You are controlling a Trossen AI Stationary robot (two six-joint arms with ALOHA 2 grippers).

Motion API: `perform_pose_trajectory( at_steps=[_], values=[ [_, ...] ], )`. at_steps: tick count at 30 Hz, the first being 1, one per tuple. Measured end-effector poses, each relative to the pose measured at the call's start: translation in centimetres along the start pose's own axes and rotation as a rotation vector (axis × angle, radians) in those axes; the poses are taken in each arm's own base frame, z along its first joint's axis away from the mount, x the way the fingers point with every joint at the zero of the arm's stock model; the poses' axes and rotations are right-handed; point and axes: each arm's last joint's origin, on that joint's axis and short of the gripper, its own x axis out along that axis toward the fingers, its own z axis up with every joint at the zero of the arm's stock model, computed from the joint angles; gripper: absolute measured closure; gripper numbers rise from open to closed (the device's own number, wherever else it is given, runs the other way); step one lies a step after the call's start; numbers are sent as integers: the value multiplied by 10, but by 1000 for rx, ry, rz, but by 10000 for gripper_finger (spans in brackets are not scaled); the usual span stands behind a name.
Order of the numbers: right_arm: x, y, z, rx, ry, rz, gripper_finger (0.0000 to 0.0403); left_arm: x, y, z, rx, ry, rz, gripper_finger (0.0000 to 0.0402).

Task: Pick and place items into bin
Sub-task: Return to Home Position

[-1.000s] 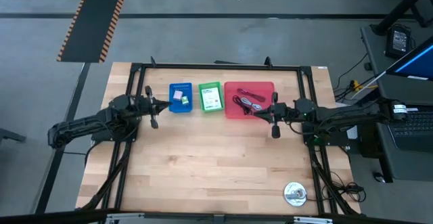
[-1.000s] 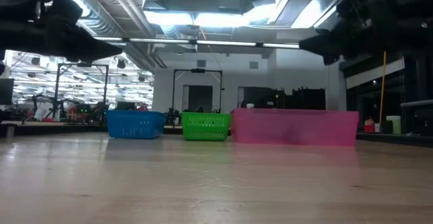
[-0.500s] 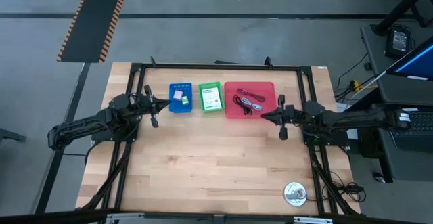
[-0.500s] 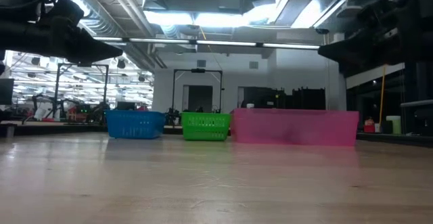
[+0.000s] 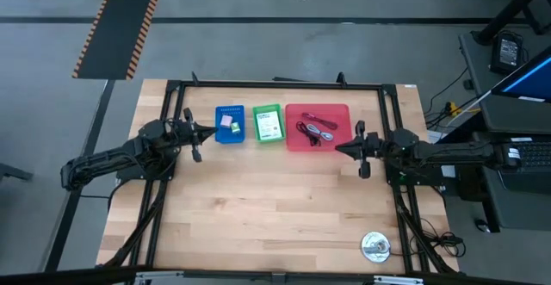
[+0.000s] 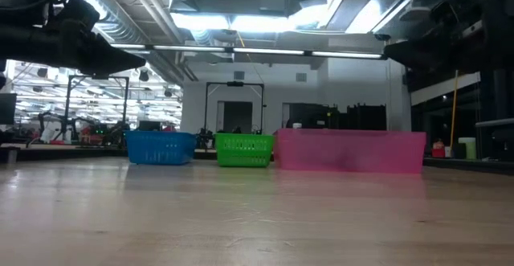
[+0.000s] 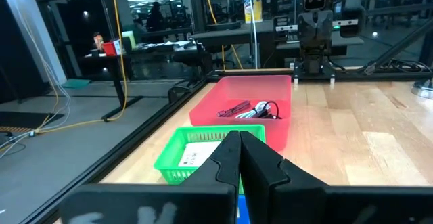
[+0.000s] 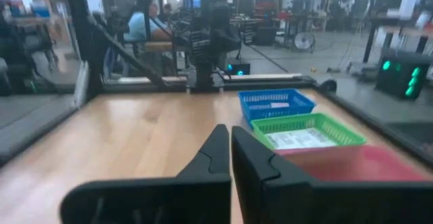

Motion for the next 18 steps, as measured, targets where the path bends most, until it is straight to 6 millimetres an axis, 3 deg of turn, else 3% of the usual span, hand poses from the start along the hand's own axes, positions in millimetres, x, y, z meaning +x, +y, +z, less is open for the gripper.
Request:
perform_pose_trajectory(
  at_steps=[5,18],
  values=[
    [0,0,0,128,-2,-1,403,0,0,0,0,0,0,398],
    [0,0,-2,53,23,-1,402,0,0,0,0,0,0,398]
  ],
)
